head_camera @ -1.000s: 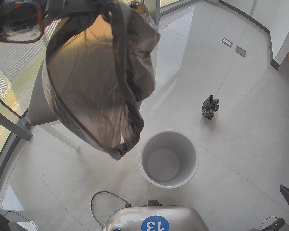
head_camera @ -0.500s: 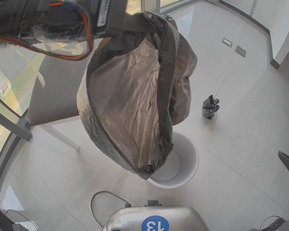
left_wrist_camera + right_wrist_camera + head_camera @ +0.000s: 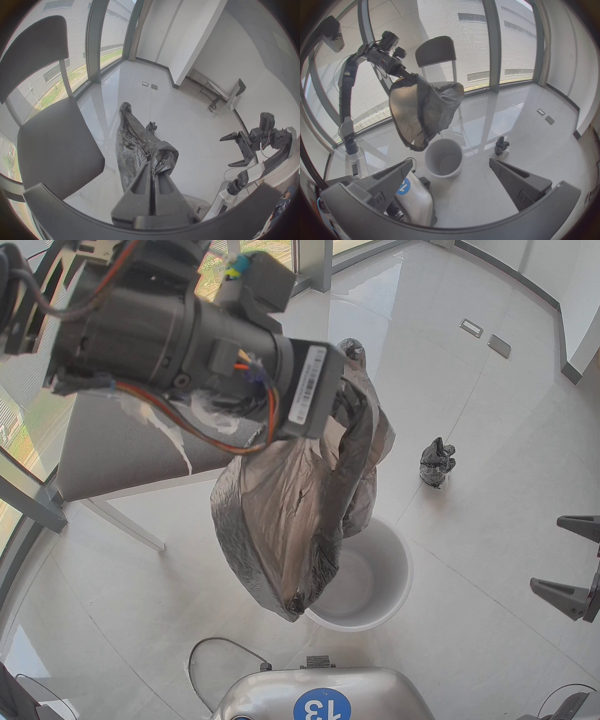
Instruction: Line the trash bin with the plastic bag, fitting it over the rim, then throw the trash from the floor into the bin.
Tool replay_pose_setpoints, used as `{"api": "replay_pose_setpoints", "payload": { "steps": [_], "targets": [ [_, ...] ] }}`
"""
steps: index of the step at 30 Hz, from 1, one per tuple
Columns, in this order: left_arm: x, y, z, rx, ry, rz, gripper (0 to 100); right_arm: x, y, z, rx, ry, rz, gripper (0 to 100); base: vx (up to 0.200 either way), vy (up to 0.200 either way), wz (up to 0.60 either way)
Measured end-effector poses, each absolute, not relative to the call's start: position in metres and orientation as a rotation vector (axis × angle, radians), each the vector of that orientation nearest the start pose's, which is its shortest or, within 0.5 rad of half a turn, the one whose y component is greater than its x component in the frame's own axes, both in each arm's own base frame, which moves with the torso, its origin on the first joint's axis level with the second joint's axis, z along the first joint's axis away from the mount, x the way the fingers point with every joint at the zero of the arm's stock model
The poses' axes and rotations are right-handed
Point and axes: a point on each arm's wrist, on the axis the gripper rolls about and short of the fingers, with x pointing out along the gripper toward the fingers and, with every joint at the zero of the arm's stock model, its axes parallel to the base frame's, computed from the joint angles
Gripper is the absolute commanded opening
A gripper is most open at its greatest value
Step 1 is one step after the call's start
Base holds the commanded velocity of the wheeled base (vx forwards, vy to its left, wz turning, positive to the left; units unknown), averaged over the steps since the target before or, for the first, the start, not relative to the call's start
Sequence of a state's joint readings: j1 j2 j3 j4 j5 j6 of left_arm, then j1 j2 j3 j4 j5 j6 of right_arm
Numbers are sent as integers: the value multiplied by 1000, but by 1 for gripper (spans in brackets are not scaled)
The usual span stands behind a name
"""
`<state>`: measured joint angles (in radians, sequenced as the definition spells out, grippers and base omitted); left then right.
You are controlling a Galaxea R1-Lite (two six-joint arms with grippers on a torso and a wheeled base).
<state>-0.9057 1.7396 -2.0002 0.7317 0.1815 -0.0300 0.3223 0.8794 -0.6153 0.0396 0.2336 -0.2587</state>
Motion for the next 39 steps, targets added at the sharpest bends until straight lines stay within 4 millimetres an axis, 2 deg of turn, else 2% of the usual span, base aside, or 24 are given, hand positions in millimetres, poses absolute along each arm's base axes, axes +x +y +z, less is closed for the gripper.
{"api": "replay_pose_setpoints", "payload": {
  "steps": [10, 15, 20, 26, 39],
  "targets": [
    [185, -225, 348, 304, 566, -675, 0, 96, 45, 221, -274, 286, 659, 100, 0, 0, 0],
    [181, -222, 348, 323, 585, -661, 0, 94, 45, 219, -274, 296, 663, 100, 0, 0, 0],
    [164, -205, 356, 293, 617, -630, 0, 89, 43, 214, -276, 309, 667, 100, 0, 0, 0],
    [154, -195, 376, 173, 459, -656, 0, 84, 41, 210, -276, 313, 668, 100, 0, 0, 0],
    [159, -214, 387, -89, -32, -747, 0, 78, 41, 202, -292, 323, 692, 100, 0, 0, 0]
  ]
}}
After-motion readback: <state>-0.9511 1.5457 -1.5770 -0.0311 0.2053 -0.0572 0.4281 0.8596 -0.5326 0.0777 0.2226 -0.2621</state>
